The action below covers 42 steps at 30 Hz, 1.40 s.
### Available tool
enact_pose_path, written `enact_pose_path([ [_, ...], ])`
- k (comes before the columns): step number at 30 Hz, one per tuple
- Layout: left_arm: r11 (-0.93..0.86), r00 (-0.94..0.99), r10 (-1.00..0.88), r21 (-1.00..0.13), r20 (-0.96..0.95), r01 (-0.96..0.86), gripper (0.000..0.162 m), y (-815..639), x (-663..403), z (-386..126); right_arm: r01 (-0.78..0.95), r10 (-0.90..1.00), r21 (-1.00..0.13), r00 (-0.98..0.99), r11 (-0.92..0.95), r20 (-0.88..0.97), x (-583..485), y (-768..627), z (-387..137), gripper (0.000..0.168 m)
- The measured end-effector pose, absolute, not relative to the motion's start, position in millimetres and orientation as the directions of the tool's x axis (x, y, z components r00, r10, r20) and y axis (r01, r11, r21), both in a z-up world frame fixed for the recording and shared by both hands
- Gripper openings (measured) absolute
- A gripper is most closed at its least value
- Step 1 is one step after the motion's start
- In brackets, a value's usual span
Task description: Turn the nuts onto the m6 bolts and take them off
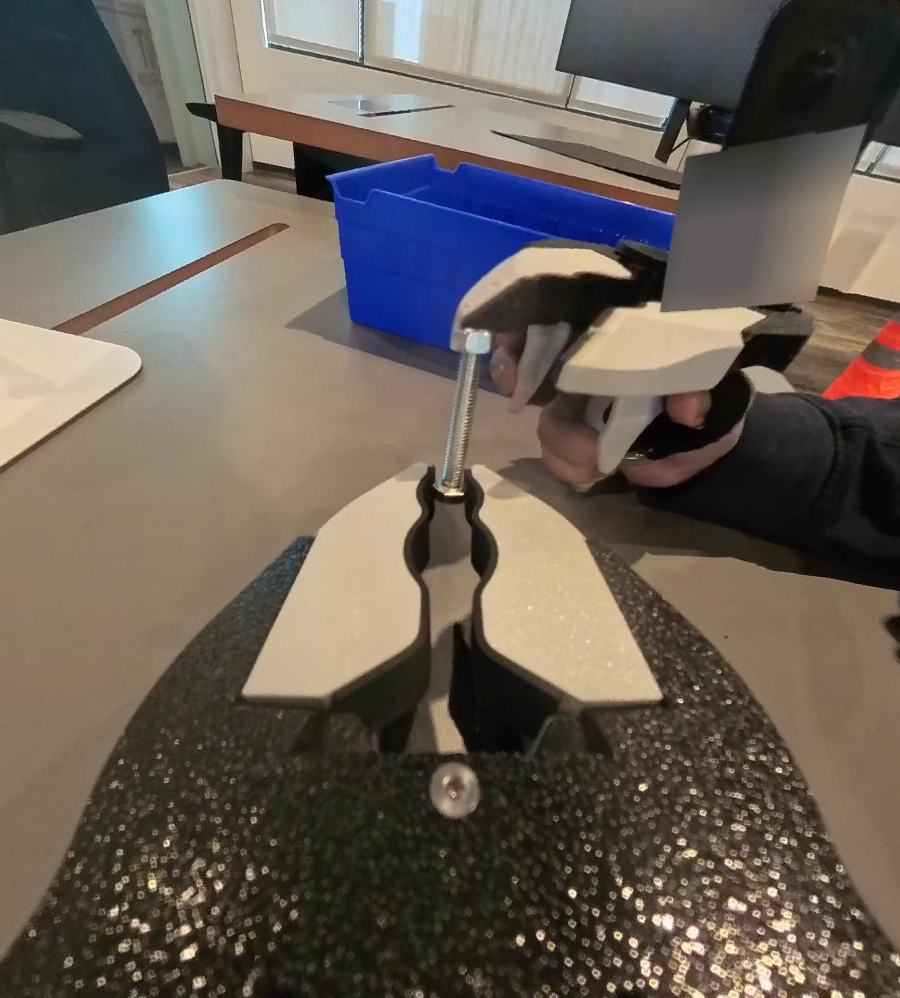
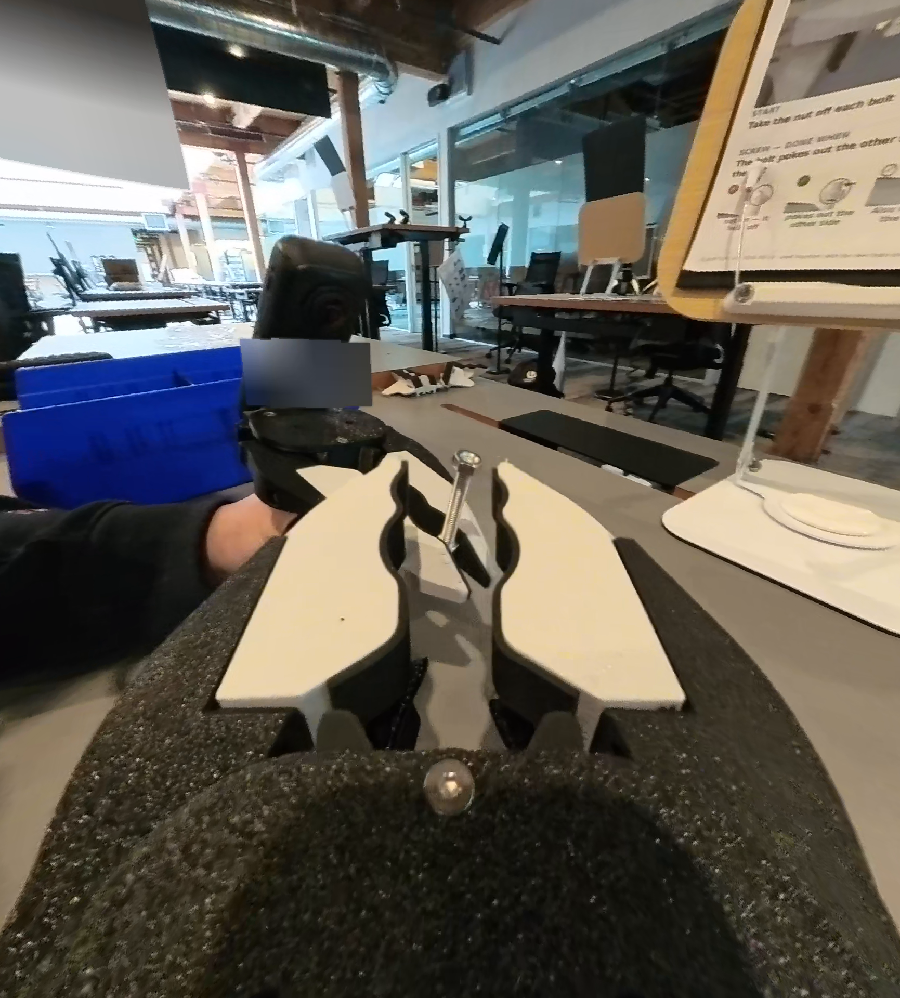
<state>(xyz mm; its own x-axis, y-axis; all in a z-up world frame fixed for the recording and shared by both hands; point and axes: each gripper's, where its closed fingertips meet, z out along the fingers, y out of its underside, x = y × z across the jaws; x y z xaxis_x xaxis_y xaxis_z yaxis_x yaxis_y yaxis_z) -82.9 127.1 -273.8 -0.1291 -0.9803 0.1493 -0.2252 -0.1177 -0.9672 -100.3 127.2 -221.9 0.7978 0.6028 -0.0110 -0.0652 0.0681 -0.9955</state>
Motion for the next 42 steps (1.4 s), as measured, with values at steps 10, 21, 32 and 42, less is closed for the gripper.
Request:
enact_pose_path([
  [10, -0.119, -0.131, -0.980, -0.967, 0.151, -0.226, 0.010, 127, -83, -274, -0.059, 0.630, -0.996, 0.777, 0.063, -0.006, -101, 123, -223, 0.019],
  [21, -0.119, -0.133, -0.979, -0.967, 0.152, -0.226, 0.010, 126, -83, -274, -0.081, 0.681, -0.995, 0.732, 0.057, -0.021, -107, 117, -221, 0.007],
  [32, -0.117, -0.136, -0.979, -0.966, 0.151, -0.231, 0.010, 126, -83, -274, -0.063, 0.671, -0.997, 0.742, 0.054, -0.010, -107, 118, -224, 0.010],
  [42, -0.113, -0.139, -0.979, -0.965, 0.148, -0.236, 0.010, 125, -83, -275, -0.069, 0.615, -0.995, 0.788, 0.069, -0.012, -101, 125, -222, 0.027],
])
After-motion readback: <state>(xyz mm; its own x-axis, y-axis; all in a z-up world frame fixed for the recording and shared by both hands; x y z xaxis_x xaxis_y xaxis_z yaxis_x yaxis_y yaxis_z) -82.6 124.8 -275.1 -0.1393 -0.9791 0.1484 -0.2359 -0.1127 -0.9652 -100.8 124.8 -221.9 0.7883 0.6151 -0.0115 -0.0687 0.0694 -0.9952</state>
